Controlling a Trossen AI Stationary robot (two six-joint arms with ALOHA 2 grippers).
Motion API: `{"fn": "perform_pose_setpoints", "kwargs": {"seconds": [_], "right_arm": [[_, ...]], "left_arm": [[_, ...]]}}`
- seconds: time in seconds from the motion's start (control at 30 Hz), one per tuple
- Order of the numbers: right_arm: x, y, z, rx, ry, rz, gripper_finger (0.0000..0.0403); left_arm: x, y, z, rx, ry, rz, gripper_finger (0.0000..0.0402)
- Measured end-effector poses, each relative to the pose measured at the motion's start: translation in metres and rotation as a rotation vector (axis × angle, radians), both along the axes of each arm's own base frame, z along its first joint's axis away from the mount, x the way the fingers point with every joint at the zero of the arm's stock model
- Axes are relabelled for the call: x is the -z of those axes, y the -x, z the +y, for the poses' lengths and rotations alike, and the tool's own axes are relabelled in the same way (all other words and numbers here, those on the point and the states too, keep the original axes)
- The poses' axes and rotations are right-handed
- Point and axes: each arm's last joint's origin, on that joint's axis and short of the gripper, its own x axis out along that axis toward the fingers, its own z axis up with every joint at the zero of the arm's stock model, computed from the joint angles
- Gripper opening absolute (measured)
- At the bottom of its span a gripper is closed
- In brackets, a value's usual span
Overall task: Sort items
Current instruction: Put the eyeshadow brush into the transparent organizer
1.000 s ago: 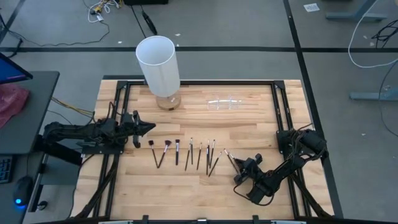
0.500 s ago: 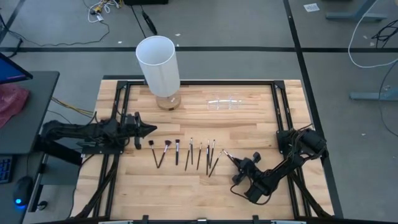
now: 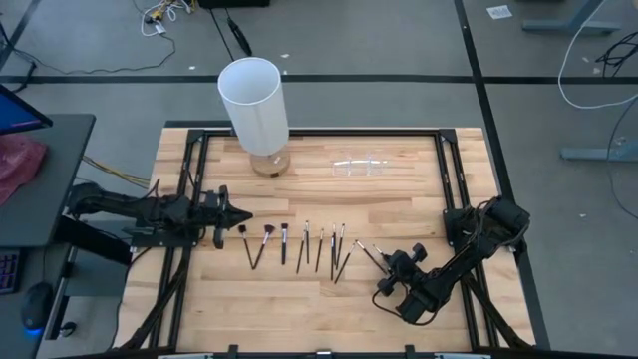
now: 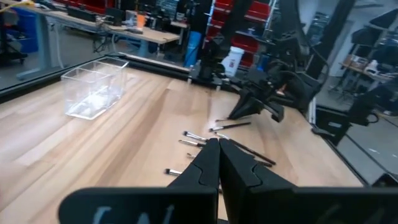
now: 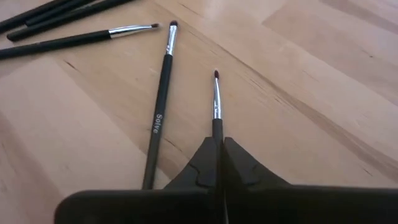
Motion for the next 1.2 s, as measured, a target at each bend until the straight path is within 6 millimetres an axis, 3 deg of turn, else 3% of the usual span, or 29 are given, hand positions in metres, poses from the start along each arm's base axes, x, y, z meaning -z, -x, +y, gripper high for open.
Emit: {"fn": "perform_pose_setpoints", "kwargs": {"seconds": [0.57, 0.97, 1.2], "right_arm": [[0.001, -0.004, 0.004, -0.041, -0.034, -0.034, 0.0011], [0.011, -0.003, -0.006, -0.019, -0.074, -0.089, 0.0115], [0.018, -0.002, -0.015, -0.058, -0.036, -0.097, 0.0117]], "left_arm": [[-0.005, 0.001, -0.005, 0.034, -0.037, -0.047, 0.0005], [-0.005, 0.001, -0.005, 0.035, -0.039, -0.046, 0.0005], [-0.005, 0.001, -0.005, 0.035, -0.04, -0.046, 0.0005]]}}
